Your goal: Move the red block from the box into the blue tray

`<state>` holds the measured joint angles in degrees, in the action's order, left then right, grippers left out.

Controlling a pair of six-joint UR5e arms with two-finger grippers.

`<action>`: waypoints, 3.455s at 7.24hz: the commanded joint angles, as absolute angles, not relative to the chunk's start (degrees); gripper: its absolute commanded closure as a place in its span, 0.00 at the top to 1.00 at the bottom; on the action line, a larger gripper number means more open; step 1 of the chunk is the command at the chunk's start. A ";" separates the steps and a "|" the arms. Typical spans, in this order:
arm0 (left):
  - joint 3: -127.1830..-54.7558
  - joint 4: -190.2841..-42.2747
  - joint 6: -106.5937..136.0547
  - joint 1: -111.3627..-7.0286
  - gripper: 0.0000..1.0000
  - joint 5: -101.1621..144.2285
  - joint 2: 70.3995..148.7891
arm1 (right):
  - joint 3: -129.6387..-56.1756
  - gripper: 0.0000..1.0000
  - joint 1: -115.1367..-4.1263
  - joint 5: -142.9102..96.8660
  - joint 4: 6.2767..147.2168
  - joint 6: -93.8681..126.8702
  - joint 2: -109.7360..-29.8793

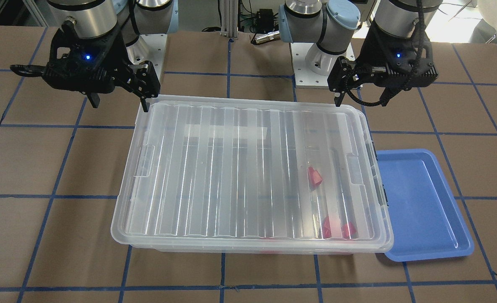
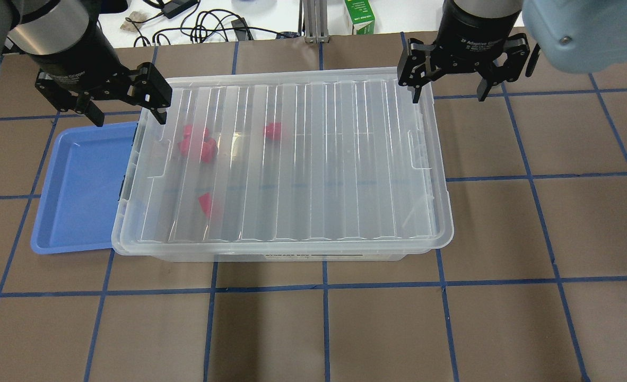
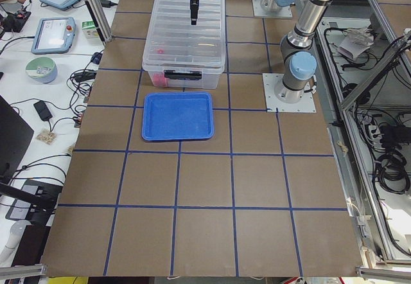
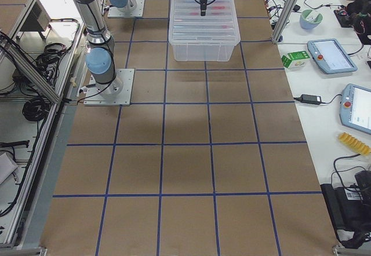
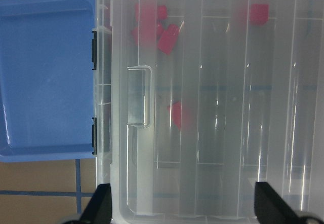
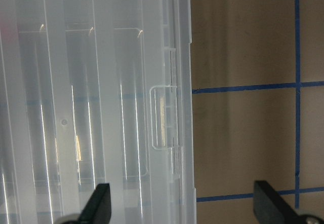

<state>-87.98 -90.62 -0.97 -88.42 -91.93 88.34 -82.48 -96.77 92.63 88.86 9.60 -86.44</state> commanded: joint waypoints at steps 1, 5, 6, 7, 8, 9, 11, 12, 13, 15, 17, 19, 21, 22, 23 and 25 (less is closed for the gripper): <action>-87.98 -90.62 -0.97 -88.42 1.00 -91.93 88.33 | -82.70 1.00 -96.77 92.64 88.77 9.58 -86.48; -87.98 -90.62 -0.97 -88.42 1.00 -91.93 88.42 | -82.79 1.00 -96.77 92.46 88.86 9.49 -86.31; -87.98 -90.62 -0.97 -88.42 1.00 -91.93 88.33 | -82.71 1.00 -96.33 92.37 89.12 9.32 -85.87; -87.98 -90.62 -0.97 -88.42 1.00 -91.93 88.42 | -82.88 1.00 -96.15 92.46 89.64 8.97 -85.70; -87.98 -90.62 -0.97 -88.42 1.00 -91.93 88.42 | -83.84 1.00 -96.07 93.42 89.65 8.96 -84.74; -87.98 -90.62 -0.97 -88.42 1.00 -91.93 88.42 | -85.59 1.00 -95.37 96.30 94.17 8.62 -81.33; -88.07 -90.62 -0.88 -88.42 1.00 -91.85 88.50 | -91.20 1.00 -94.58 97.72 99.65 7.48 -77.53; -88.07 -90.62 -0.97 -88.42 1.00 -91.85 88.51 | -94.19 1.00 -94.40 101.04 101.67 6.77 -77.78; -88.07 -90.62 -0.88 -88.42 1.00 -91.85 88.51 | -95.70 1.00 -94.39 102.47 104.39 6.68 -77.61; -88.07 -90.62 -0.88 -88.42 1.00 -91.76 88.50 | -95.36 1.00 -93.96 102.39 104.68 5.29 -77.52; -88.07 -90.62 -0.88 -88.42 1.00 -91.76 88.50 | -95.62 1.00 -92.04 103.87 104.50 3.53 -77.52; -88.07 -90.62 -0.88 -88.42 1.00 -91.76 88.42 | -95.10 1.00 -87.82 103.89 104.41 -1.74 -77.69; -88.07 -90.62 -0.88 -88.42 1.00 -91.76 88.42 | -95.01 1.00 -85.53 104.15 104.33 -3.42 -77.61; -88.07 -90.62 -0.88 -88.42 1.00 -91.84 88.24 | -94.92 1.00 -84.13 104.06 104.33 -5.25 -77.61; -88.07 -90.62 -0.88 -88.42 1.00 -91.85 88.24 | -94.75 1.00 -83.42 104.06 104.33 -6.75 -77.61; -88.07 -90.62 -0.88 -88.42 1.00 -91.85 88.33 | -94.75 1.00 -81.40 104.15 104.59 -10.54 -77.87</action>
<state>-88.07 -90.62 -0.88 -88.42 -91.84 88.30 -94.79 -82.96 104.12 104.53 -8.54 -77.74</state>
